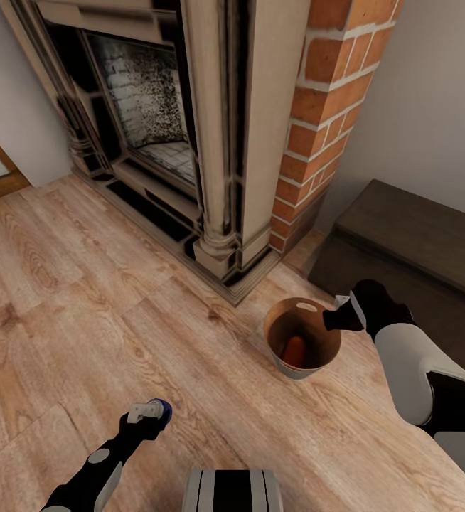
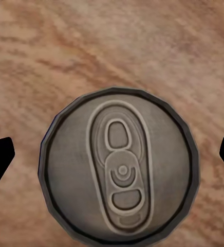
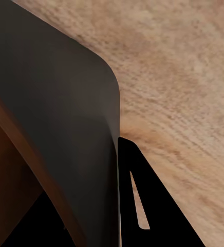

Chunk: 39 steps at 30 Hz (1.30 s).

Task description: Put the three can of soda from the living room inside the tash can in the kitchen.

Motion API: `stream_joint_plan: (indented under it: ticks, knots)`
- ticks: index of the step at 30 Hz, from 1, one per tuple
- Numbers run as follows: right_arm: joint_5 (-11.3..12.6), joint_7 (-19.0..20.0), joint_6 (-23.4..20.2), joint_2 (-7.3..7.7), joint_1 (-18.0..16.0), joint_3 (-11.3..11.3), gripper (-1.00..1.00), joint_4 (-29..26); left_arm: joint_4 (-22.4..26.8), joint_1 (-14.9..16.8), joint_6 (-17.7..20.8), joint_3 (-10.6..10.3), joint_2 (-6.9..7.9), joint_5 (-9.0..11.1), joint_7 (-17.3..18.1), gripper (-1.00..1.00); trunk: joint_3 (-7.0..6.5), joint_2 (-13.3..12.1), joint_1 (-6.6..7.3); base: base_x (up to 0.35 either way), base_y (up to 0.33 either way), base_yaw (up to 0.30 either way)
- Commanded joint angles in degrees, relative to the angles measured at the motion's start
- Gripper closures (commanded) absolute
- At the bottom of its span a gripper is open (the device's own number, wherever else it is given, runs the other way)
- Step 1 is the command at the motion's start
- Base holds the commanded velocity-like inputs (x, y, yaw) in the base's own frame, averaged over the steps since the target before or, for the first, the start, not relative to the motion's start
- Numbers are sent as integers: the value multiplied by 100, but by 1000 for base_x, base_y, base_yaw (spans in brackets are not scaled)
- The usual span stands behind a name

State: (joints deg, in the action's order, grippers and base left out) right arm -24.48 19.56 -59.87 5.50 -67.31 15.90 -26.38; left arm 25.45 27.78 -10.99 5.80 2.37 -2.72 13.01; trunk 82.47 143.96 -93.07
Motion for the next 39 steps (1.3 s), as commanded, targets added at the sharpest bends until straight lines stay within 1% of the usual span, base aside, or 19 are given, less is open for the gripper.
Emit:
stream_joint_plan:
  ticks: [1,6,7,27,39]
  knots:
    - [83,30,-13,-2,-2,10,100,1,-2,0,0,0,0,0,0,-100,0,0,1,0,0,0]
    - [83,30,-13,-4,-2,10,100,1,-8,0,0,-6,0,0,-10,-100,0,0,1,0,0,0]
    - [83,30,-13,-5,-2,10,100,1,-11,0,0,-6,0,0,-11,100,0,0,1,0,0,0]
    - [75,30,-13,-73,-2,10,100,1,-66,0,52,9,-9,-14,-35,100,0,0,1,0,0,0]
    - [75,31,-13,-76,7,8,100,1,-57,0,53,4,-8,-9,-18,100,-266,-16,32,0,0,0]
